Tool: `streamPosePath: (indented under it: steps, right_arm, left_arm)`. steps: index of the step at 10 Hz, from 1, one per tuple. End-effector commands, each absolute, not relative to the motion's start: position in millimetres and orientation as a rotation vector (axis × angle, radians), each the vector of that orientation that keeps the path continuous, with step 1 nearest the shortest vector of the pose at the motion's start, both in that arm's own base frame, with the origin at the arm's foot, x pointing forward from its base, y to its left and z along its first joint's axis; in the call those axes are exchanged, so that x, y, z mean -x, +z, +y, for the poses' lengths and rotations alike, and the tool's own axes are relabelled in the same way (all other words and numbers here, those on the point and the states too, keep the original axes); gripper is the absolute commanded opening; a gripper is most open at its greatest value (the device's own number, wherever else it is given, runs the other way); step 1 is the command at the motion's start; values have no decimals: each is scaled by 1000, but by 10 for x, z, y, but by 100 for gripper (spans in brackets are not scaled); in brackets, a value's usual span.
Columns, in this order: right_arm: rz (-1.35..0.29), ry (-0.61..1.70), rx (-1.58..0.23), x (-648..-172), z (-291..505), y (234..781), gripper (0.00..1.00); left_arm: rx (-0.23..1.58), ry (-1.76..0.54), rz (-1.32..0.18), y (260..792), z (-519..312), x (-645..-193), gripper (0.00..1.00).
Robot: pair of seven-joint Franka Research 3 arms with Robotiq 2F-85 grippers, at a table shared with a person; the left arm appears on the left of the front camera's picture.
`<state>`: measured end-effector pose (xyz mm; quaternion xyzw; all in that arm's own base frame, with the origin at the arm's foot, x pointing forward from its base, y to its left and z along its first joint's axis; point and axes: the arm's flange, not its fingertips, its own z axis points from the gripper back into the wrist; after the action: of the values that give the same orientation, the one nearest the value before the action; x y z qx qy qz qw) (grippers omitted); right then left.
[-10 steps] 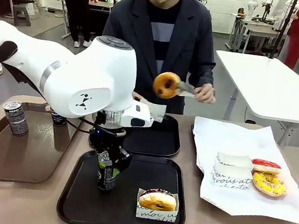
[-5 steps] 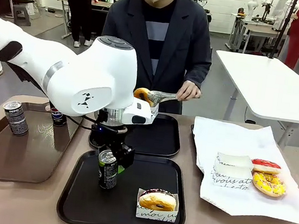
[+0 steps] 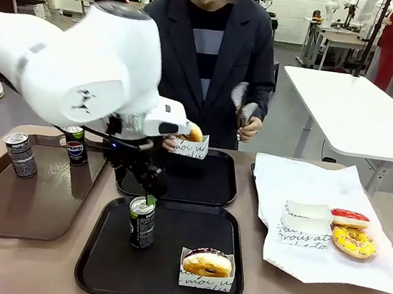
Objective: Set up donuts and drinks on trays.
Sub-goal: Pick up one Pepsi coke and place it on the Flat Tray.
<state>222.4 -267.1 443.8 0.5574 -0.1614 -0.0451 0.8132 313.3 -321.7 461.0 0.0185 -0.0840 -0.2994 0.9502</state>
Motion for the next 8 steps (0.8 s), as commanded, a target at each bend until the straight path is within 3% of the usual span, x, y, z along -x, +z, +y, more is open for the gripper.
streamPosePath:
  steps: [1, 5, 8]
  right_arm:
    - [-367, -84, -1208, -2239, -2687, 4441, 100]
    - [-367, -84, -1208, -2239, -2687, 4441, 100]
    - [-367, -84, -1208, -2239, -2687, 4441, 100]
  left_arm:
    - [15, -608, -196, 4822, -2794, -2824, 100]
    - [56, -533, -240, 5086, -1980, -2587, 100]
    - [47, -515, -240, 5121, -1970, -2611, 100]
